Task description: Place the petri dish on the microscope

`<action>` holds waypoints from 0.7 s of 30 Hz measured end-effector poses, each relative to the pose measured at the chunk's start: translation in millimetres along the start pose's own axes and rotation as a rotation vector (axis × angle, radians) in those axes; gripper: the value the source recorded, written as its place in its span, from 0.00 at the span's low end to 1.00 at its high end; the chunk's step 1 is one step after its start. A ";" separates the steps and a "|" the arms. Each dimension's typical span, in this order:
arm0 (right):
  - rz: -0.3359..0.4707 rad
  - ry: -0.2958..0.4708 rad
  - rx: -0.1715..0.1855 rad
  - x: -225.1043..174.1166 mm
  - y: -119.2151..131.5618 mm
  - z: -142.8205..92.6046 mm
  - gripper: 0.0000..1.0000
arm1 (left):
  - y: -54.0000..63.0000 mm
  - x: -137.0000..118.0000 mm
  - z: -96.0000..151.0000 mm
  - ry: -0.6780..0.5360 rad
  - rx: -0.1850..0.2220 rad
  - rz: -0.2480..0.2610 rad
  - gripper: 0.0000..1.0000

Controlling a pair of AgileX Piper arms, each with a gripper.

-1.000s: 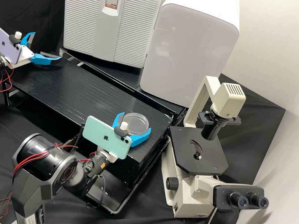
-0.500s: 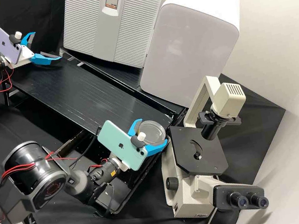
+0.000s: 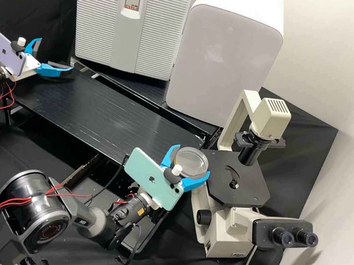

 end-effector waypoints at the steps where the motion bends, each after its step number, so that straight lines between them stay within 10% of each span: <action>1: 0.007 -0.006 0.002 2.0 1.8 1.8 0.00 | 0.0 0.0 0.0 0.000 0.000 0.000 1.00; 21: 0.058 -0.091 -0.040 37.8 16.0 36.0 0.00 | 0.0 0.0 0.0 0.000 0.000 0.000 1.00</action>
